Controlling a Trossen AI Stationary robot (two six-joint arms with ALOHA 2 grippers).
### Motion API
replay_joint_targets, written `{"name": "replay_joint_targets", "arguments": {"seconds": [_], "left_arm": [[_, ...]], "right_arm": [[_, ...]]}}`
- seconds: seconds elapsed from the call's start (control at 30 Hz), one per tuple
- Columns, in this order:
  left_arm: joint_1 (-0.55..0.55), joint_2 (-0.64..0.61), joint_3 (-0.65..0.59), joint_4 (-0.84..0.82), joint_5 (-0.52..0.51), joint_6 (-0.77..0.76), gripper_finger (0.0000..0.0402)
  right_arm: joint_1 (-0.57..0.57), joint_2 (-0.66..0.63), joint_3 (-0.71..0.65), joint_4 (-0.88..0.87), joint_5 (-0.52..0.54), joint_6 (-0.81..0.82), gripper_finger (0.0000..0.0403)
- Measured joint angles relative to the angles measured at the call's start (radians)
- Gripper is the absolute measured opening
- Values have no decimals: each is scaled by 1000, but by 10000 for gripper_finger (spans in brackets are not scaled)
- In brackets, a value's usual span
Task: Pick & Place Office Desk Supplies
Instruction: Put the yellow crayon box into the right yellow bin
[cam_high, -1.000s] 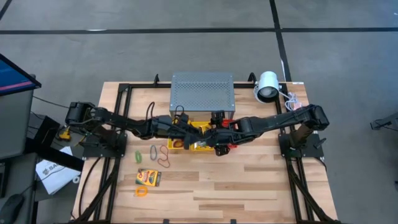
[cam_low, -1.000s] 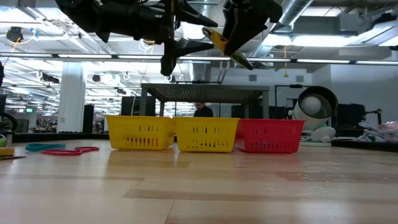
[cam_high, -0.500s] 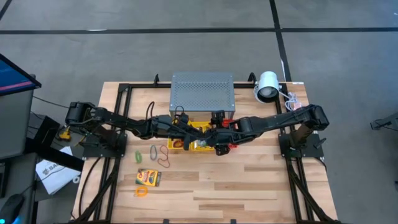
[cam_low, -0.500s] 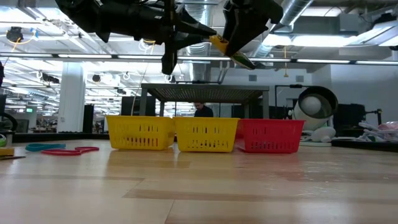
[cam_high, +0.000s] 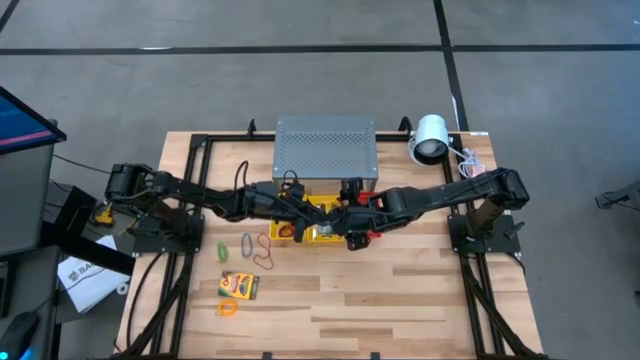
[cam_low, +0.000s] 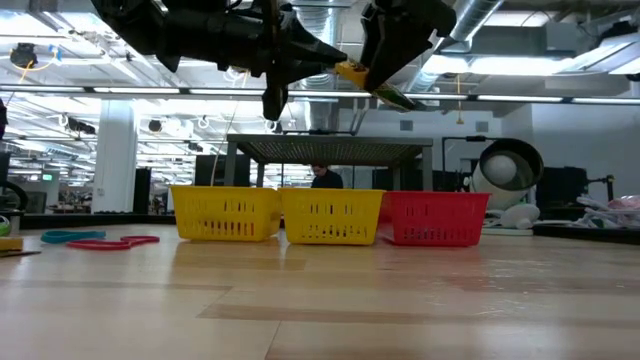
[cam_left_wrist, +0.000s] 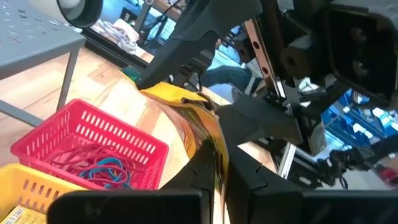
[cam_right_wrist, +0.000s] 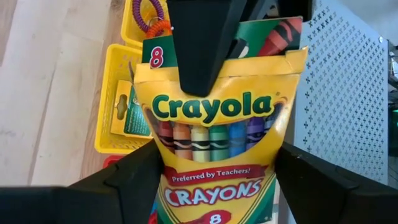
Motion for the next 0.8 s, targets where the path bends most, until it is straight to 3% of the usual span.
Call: {"name": "replay_joint_targets", "arguments": {"seconds": [0.17,0.47,0.8], "left_arm": [[18,-4,0,-22,61,23,8],[52,-86,2,-168,70,163,6],[69,-210,3,-417,-20,278,7]], "right_arm": [[0,-8,0,-15,-18,6,295],[4,-67,1,-83,-18,45,367],[43,-163,0,-177,-15,183,368]]}}
